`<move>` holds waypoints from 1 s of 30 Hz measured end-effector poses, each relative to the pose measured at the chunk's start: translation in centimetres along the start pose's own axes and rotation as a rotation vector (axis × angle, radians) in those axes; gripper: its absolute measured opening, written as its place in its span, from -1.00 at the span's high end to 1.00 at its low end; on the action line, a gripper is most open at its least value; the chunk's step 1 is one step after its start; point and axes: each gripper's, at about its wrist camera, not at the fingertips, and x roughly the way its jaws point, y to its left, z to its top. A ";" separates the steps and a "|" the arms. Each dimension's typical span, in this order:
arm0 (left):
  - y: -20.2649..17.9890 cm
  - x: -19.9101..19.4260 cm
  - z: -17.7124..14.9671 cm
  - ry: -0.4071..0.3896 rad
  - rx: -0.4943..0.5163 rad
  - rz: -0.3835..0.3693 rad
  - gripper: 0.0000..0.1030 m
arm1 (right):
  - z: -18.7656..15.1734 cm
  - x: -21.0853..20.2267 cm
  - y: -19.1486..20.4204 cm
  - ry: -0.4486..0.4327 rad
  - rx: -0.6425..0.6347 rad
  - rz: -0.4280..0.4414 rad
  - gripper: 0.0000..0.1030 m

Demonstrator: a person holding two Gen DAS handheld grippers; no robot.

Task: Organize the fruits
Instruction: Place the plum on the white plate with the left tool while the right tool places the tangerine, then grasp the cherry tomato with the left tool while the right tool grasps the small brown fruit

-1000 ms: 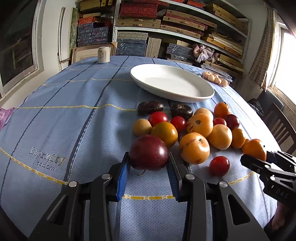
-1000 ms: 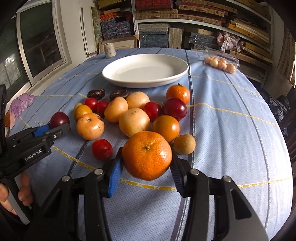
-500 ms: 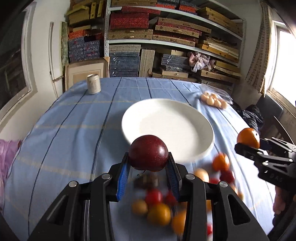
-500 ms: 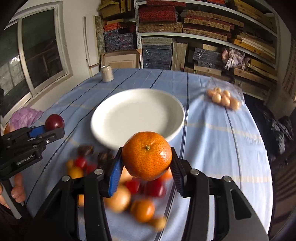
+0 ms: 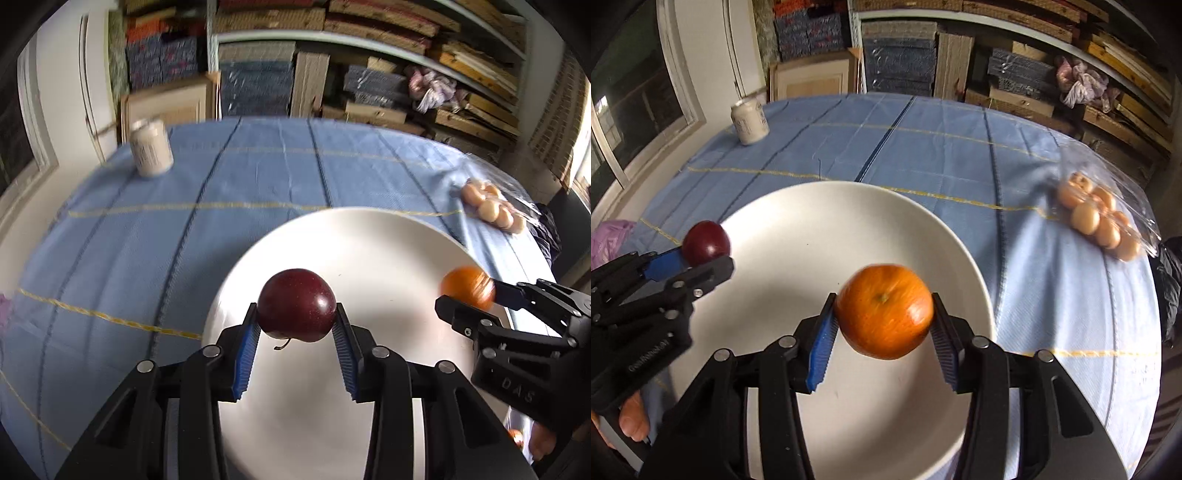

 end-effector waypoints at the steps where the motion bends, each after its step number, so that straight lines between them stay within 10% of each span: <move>1: 0.3 0.6 0.0 0.021 -0.012 0.000 0.20 | 0.0 0.0 0.3 -0.007 -0.006 -0.016 -0.19; 4: 0.8 0.2 -0.6 0.021 -0.032 -0.004 0.20 | -0.2 -0.7 0.8 -0.028 -0.021 -0.025 -0.21; 14: 2.8 -9.1 -4.6 -0.069 -0.082 -0.050 -0.69 | -8.4 -11.0 0.8 -0.145 -0.022 -0.056 -0.38; 30: -0.1 -17.9 -21.5 -0.116 0.044 -0.107 -0.88 | -26.9 -17.5 4.0 -0.170 -0.127 -0.131 -0.75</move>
